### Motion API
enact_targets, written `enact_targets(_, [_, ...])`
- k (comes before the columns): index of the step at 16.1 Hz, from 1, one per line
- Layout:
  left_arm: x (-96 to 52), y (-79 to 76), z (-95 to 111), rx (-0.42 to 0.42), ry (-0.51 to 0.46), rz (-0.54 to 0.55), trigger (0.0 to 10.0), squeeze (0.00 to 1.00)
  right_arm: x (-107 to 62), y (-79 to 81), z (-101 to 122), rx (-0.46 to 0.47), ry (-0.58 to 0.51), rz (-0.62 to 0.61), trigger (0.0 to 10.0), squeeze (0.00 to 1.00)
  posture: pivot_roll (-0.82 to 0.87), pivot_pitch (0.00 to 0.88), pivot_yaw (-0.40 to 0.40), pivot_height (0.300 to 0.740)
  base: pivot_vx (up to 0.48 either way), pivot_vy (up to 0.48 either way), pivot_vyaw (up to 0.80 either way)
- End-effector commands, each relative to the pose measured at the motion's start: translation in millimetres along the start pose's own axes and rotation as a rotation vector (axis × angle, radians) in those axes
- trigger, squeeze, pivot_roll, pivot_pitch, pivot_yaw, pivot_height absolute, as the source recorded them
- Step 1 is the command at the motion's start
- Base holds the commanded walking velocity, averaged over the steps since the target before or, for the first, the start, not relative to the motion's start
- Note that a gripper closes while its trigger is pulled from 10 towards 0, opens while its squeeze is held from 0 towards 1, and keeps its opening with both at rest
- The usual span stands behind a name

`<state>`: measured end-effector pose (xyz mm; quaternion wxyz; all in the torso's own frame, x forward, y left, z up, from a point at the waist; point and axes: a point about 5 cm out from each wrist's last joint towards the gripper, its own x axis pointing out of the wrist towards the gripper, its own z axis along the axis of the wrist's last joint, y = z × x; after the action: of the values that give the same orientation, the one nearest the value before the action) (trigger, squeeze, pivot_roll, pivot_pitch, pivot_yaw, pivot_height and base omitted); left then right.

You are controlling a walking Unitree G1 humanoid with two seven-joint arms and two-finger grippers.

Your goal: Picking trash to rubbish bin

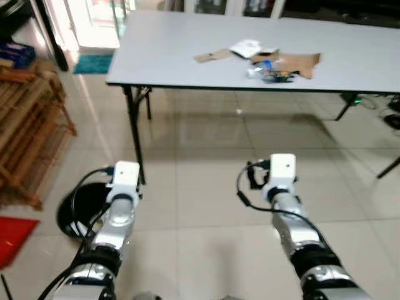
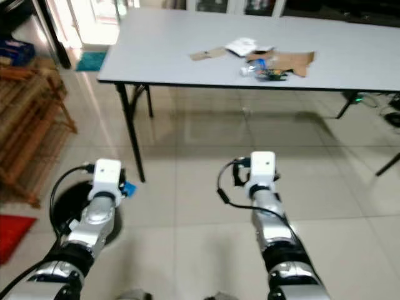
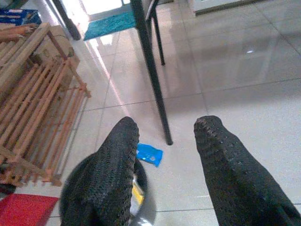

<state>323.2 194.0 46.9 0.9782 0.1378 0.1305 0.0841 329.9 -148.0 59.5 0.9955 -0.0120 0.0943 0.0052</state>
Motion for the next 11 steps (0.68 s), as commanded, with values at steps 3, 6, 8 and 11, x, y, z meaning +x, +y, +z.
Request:
enact_targets(3, [0.0,8.9,-3.6,0.004,0.015,0.029,10.0,0.0,0.1,9.4,1.9,0.038,-0.009,0.025,10.0,0.0,-0.01,0.119,-0.063,0.74,0.0,-0.394,0.42])
enact_targets(6, [0.2,8.6,-3.4,0.003,0.015,0.029,10.0,0.0,0.2,9.3,1.5,0.033,-0.003,0.028,10.0,0.0,-0.01,0.119,-0.062,0.74,0.0,-0.394,0.0])
enact_targets(8, [0.2,9.0,-3.5,0.004,0.016,0.028,10.0,0.0,-0.1,10.5,0.8,0.036,-0.001,0.034,10.0,0.0,-0.01,0.117,-0.061,0.74,0.0,-0.392,0.0])
enact_targets(11, [0.2,9.2,-3.7,0.004,0.016,0.029,10.0,0.0,-0.3,10.9,0.2,0.044,-0.002,0.035,10.0,0.0,-0.01,0.112,-0.059,0.74,0.0,-0.393,0.0])
